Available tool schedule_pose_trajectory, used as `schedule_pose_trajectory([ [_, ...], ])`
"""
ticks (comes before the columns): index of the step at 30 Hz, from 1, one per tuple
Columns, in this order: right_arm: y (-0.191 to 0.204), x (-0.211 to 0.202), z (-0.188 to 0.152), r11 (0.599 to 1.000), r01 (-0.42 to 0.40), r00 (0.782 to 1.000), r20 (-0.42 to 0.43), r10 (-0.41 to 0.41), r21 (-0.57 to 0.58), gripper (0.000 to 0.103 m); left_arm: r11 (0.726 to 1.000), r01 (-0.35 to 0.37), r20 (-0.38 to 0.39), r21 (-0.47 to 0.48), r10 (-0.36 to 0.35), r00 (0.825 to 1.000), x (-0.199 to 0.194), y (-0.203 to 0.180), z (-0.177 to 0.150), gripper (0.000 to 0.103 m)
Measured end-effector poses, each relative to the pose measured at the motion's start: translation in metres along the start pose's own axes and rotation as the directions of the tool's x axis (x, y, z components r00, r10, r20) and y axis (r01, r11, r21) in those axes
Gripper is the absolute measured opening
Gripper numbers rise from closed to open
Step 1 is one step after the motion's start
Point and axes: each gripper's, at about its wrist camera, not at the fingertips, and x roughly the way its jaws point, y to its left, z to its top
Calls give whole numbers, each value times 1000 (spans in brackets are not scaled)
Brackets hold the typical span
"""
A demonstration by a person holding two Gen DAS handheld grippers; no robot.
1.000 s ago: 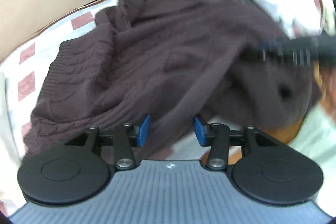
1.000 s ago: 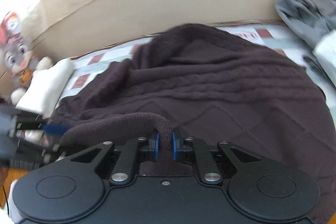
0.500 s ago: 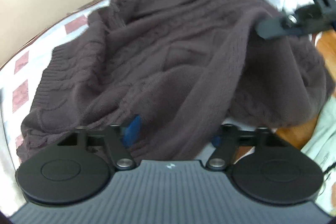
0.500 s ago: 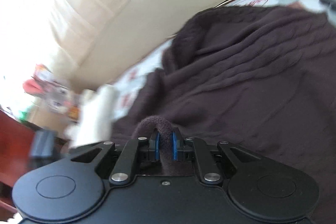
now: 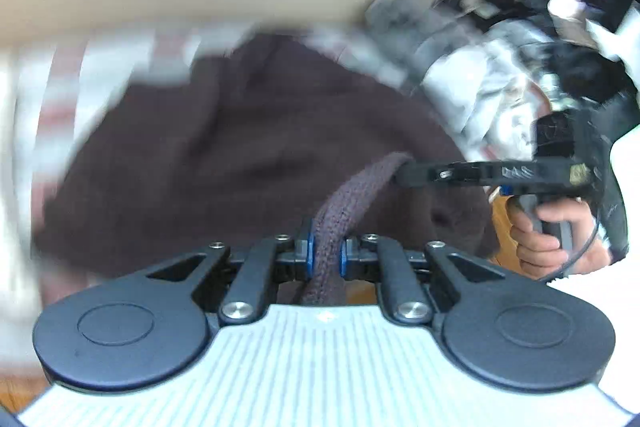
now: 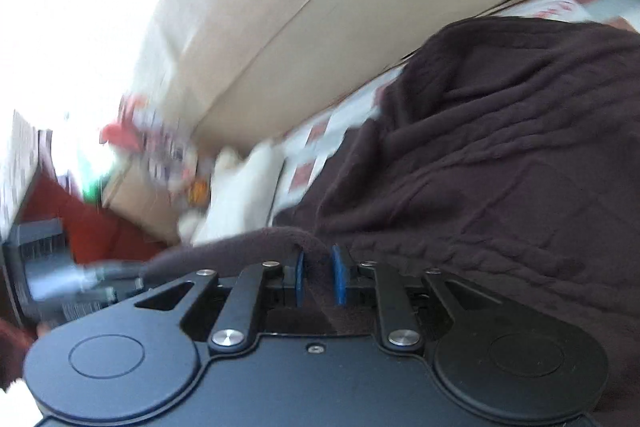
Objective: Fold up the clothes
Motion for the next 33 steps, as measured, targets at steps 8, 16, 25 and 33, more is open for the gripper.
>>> schedule_pose_trajectory([
  [8,-38,-30,-14,980,191,981,15,-193,55,43,927,-366,-219,-77,342,914,67,78,-26,18],
  [16,-80,-93,15,806,592,802,109,-587,-10,43,957,-287,15,-49,288,958,19,57,16,49],
  [25,-44,-39,106,837,468,879,52,-474,-284,44,965,-262,102,19,259,960,94,26,74,49],
  [33,22,97,165,702,214,876,-184,-445,-679,48,889,-457,59,31,455,889,140,40,106,50],
])
